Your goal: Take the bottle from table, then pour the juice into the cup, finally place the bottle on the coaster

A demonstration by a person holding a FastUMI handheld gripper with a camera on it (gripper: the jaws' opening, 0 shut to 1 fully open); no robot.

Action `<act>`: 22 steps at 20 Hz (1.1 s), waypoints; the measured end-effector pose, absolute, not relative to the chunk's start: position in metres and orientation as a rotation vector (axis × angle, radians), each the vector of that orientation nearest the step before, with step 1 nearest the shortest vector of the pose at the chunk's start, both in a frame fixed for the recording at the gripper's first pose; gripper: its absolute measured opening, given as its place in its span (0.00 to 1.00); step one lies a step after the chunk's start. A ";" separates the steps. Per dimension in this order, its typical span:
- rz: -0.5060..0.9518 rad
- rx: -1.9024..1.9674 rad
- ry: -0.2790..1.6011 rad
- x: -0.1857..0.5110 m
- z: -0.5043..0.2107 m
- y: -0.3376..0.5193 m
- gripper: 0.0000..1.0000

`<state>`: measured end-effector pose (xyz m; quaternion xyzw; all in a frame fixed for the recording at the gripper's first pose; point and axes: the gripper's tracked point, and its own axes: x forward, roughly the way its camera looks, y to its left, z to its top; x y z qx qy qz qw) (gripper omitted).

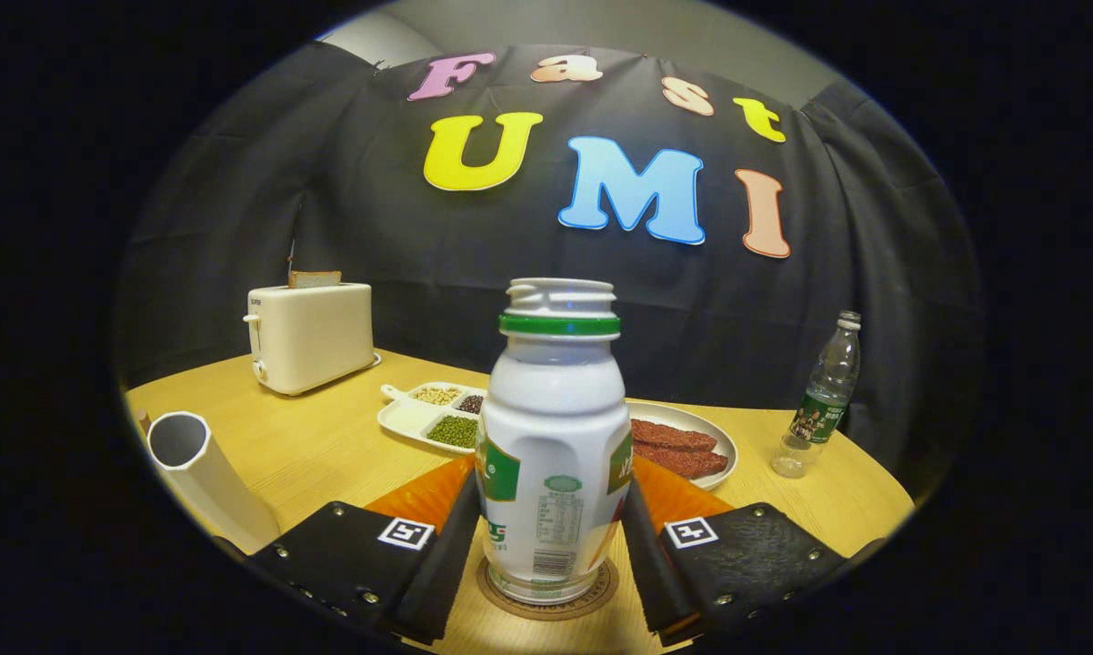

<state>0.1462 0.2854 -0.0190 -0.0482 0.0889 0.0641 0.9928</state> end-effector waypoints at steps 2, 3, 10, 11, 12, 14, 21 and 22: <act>0.121 -0.085 0.173 0.145 -0.021 0.282 0.77; 0.118 -0.073 0.174 0.145 -0.022 0.281 0.77; 0.112 -0.100 0.185 0.145 -0.027 0.277 0.85; 0.119 -0.087 0.176 0.143 -0.027 0.278 0.89; 0.122 -0.069 0.166 0.143 -0.023 0.279 0.95; 0.123 -0.057 0.157 0.141 -0.021 0.279 0.97; 0.106 -0.056 0.142 0.125 -0.013 0.272 0.97; 0.105 -0.066 0.137 0.121 -0.012 0.270 0.97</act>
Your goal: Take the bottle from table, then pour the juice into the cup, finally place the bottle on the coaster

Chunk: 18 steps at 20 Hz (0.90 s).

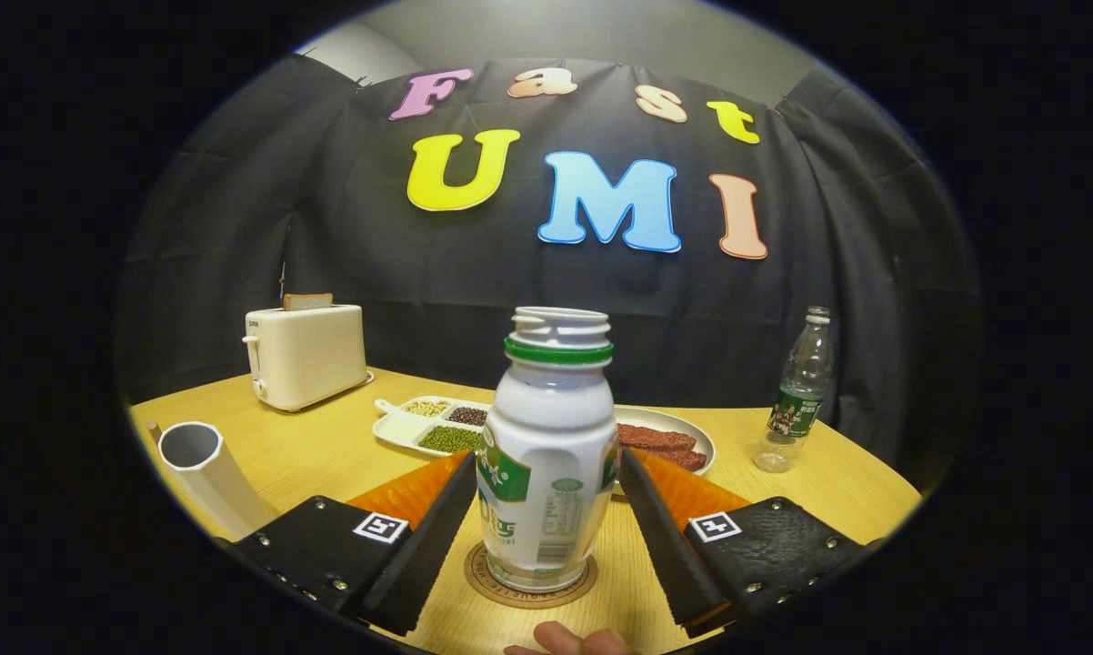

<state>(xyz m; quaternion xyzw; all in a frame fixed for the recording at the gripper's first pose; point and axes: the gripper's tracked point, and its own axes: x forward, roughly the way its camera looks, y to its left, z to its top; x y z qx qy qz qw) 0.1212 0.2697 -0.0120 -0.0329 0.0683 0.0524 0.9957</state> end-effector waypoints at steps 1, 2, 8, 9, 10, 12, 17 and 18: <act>0.107 -0.079 0.139 0.116 -0.012 0.268 0.97; 0.114 -0.086 0.140 0.110 -0.013 0.268 0.97; 0.123 -0.040 0.098 0.053 0.022 0.264 0.97; 0.115 -0.027 0.086 0.043 0.035 0.261 0.97; 0.106 -0.027 0.069 0.032 0.047 0.256 0.97; 0.091 -0.047 0.046 0.017 0.070 0.247 0.96; 0.056 -0.037 0.012 -0.012 0.116 0.221 0.96; 0.048 -0.036 0.012 -0.015 0.122 0.215 0.96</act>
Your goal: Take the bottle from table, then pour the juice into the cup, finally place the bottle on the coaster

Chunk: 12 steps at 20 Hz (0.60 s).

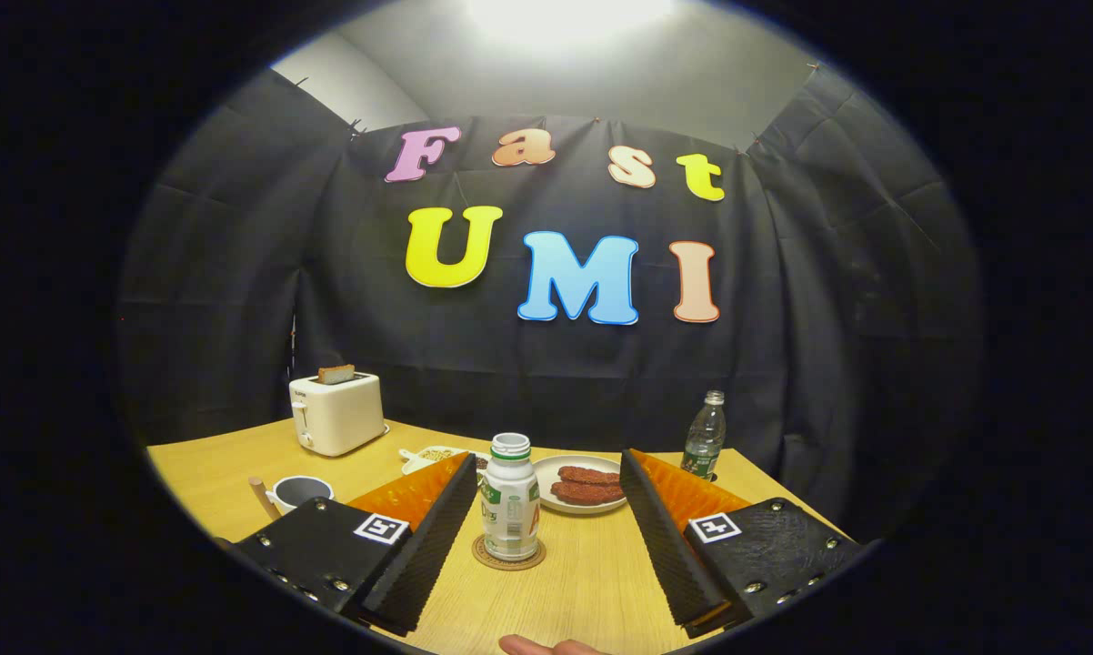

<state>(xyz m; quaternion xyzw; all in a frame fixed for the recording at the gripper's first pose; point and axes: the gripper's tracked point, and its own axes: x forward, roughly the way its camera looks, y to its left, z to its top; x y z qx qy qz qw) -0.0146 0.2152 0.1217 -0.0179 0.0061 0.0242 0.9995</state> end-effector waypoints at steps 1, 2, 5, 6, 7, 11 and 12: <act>0.046 -0.035 0.015 -0.017 0.126 0.210 0.97; 0.048 -0.023 0.027 -0.020 0.129 0.206 0.97; 0.039 -0.010 0.033 -0.030 0.140 0.187 0.97; 0.033 -0.015 0.032 -0.032 0.143 0.181 0.96; 0.034 -0.013 0.032 -0.036 0.147 0.176 0.96; 0.023 -0.014 0.026 -0.048 0.154 0.153 0.96; 0.017 -0.024 0.028 -0.051 0.151 0.145 0.97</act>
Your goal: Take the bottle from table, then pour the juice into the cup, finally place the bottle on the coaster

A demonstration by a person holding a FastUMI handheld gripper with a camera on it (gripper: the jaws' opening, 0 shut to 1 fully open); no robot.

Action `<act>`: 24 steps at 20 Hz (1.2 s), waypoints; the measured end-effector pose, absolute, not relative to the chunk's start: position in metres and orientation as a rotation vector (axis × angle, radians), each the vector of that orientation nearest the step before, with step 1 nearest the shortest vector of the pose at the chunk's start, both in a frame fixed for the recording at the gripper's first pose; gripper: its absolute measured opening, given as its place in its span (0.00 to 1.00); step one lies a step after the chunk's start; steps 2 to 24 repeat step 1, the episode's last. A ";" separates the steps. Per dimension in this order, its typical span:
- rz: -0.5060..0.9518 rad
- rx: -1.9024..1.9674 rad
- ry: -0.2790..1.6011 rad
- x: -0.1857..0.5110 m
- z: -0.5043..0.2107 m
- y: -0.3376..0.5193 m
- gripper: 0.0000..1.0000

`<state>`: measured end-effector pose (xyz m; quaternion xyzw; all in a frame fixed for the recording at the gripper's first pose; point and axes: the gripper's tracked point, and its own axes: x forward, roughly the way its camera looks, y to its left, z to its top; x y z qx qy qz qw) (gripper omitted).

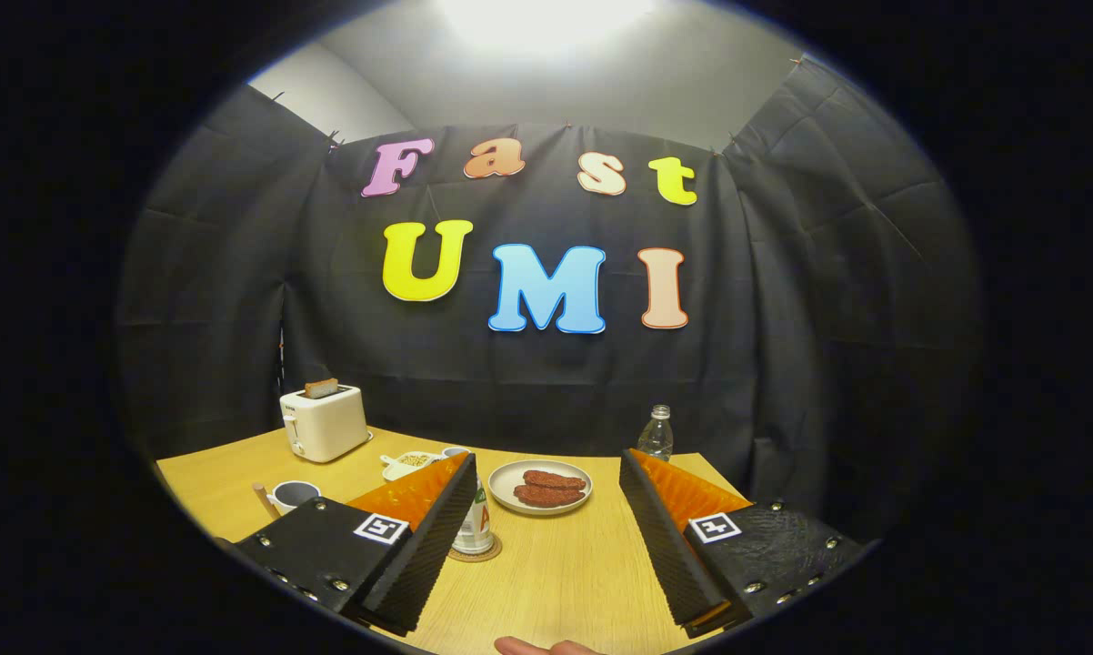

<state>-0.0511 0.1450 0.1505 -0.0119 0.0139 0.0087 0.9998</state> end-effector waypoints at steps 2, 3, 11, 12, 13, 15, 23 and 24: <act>0.028 -0.024 0.034 -0.054 0.146 0.137 0.96; 0.028 -0.024 0.034 -0.054 0.146 0.137 0.96; 0.028 -0.024 0.034 -0.054 0.146 0.137 0.96; 0.028 -0.024 0.034 -0.054 0.146 0.137 0.96; 0.028 -0.024 0.034 -0.054 0.146 0.137 0.96; 0.028 -0.024 0.034 -0.054 0.146 0.137 0.96; 0.028 -0.024 0.034 -0.054 0.146 0.137 0.96; 0.028 -0.024 0.034 -0.054 0.146 0.137 0.96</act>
